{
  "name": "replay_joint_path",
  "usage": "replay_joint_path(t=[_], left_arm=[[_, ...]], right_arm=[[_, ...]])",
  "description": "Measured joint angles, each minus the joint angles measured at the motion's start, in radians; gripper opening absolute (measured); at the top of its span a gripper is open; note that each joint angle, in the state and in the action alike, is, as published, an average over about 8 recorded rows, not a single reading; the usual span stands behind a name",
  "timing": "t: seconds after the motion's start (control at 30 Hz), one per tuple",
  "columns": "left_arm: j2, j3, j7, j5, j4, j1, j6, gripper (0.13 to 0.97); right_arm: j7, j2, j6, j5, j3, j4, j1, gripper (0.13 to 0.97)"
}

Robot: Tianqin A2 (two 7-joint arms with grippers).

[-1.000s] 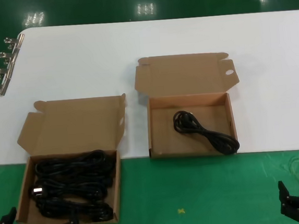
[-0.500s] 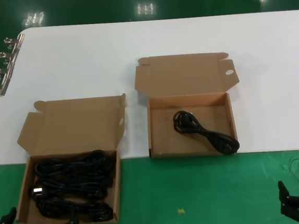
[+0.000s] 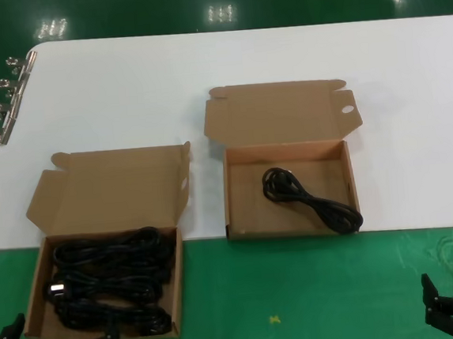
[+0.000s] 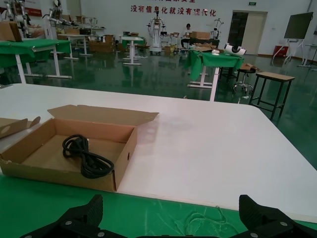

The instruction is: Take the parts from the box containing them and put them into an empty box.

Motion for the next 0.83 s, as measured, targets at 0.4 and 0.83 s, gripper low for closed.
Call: replay_joint_path(t=[0.4,0.83], left_arm=[[0.0,0.0,0.0,0.0,0.0,0.0,0.0,0.966],[0.0,0.0,0.0,0.0,0.0,0.0,0.0,0.966]], right_arm=[[0.0,0.0,0.0,0.0,0.0,0.0,0.0,0.966],[0.0,0.0,0.0,0.0,0.0,0.0,0.0,0.966]])
